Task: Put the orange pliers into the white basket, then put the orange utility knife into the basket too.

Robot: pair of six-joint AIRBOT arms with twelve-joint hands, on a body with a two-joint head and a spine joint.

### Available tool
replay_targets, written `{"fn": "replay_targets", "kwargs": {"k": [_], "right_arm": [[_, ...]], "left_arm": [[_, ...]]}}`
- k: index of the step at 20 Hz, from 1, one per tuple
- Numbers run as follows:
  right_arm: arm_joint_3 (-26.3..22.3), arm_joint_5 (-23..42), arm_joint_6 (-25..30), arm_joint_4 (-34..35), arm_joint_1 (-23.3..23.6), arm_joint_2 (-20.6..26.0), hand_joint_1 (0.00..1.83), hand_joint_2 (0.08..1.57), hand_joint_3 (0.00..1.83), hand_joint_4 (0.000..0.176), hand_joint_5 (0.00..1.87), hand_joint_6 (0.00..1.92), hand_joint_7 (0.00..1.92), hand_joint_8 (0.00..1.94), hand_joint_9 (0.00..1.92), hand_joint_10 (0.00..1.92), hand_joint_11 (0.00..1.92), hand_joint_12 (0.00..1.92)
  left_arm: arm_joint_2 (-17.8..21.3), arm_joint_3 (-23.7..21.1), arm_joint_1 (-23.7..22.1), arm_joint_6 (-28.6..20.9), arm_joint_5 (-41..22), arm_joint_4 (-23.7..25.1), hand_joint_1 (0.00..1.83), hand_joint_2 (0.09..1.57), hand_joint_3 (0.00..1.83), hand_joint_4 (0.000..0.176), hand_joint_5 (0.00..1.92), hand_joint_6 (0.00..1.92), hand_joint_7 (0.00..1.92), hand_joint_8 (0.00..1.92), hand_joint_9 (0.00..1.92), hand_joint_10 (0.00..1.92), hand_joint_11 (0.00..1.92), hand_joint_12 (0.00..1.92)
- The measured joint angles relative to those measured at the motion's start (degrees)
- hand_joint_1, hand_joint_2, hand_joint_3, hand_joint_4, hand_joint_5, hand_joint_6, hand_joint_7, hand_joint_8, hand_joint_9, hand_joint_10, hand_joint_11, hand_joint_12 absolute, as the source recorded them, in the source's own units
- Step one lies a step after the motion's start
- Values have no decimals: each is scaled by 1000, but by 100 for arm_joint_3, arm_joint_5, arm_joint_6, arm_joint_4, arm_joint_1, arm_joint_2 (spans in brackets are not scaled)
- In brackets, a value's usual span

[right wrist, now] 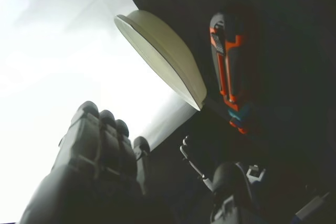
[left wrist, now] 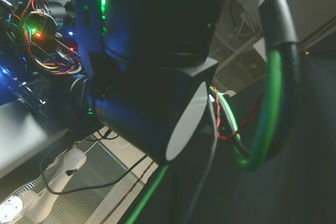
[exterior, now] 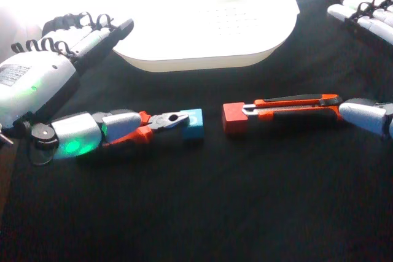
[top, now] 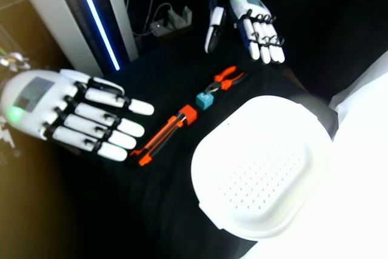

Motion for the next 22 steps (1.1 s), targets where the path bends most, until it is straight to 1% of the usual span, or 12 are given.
{"fn": "replay_targets", "kwargs": {"k": [3, 5, 7, 10, 12, 13, 14, 16, 17, 18, 20, 22], "right_arm": [[0, -9, 0, -7, 0, -2, 449, 1194, 8, 33, 0, 0, 0, 0, 0, 0, 0, 0], [0, -9, 0, -4, 0, -4, 432, 1200, 8, 42, 0, 0, 0, 0, 0, 0, 0, 0], [0, -13, 0, -4, 0, -7, 422, 1206, 8, 41, 0, 0, 0, 0, 0, 0, 0, 0], [0, -28, 0, 0, 0, -31, 420, 1201, 3, 41, 0, 0, 0, 0, 0, 0, 0, 0], [0, -48, 0, -4, 0, -37, 457, 1196, 0, 45, 0, 0, 0, 0, 0, 0, 0, 0], [0, -46, 0, 4, 0, -42, 450, 1193, 0, 51, 0, 0, 0, 0, 0, 0, 0, 0], [0, -50, 0, 2, 0, -44, 441, 1190, 0, 56, 0, 0, 0, 0, 0, 0, 0, 0], [0, -55, 0, 0, 0, -48, 403, 1198, 2, 30, 0, 0, 0, 0, 0, 0, 0, 0], [0, -57, 0, 22, 0, -55, 365, 1201, 3, 39, 0, 0, 0, 0, 0, 0, 0, 0], [0, -61, 0, 28, 0, -68, 358, 1202, 4, 40, 0, 0, 0, 0, 0, 0, 0, 0], [0, -83, 0, -7, 0, -72, 360, 1201, 2, 44, 0, 0, 0, 0, 0, 0, 0, 0], [0, -83, 0, 7, 0, -72, 378, 1197, 0, 40, 0, 0, 0, 0, 0, 0, 0, 0]], "left_arm": [[0, -20, 0, -2, 17, 4, 494, 1168, 0, 92, 0, 0, 0, 0, 0, 0, 0, 298], [-26, -44, 33, -17, 7, 17, 546, 1156, 0, 90, 0, 0, 0, 0, 0, 0, 0, 530], [-46, -74, 98, -81, 33, 39, 539, 1142, 0, 94, 0, 0, 0, 0, 0, 0, 0, 511], [-74, -164, 267, -199, 46, 57, 546, 1141, 0, 60, 0, 0, 33, 0, 48, 16, 0, 809], [-162, -197, 385, -227, 83, 35, 518, 1131, 1, 51, 0, 0, 52, 0, 40, 6, 0, 345], [-234, -179, 385, -240, 146, 2, 513, 1140, 1, 60, 6, 1, 85, 6, 70, 17, 0, 382], [-304, -131, 385, -243, 179, 2, 529, 1142, 0, 56, 26, 4, 102, 6, 88, 22, 0, 496], [-450, -17, 385, -245, 391, -87, 646, 1140, 0, 57, 89, 11, 148, 9, 144, 55, 0, 917], [-518, 42, 382, -245, 485, -138, 706, 1130, 0, 54, 120, 14, 179, 15, 169, 81, 0, 1129], [-595, 122, 372, -232, 610, -212, 748, 1129, 0, 40, 146, 12, 193, 12, 171, 112, 0, 1129], [-680, 236, 293, -236, 728, -308, 798, 1168, 2, 35, 240, 8, 248, 7, 14, 654, 0, 1276], [-754, 319, 225, -216, 798, -389, 825, 1184, 2, 17, 320, 28, 307, 29, 0, 831, 0, 1473]]}}
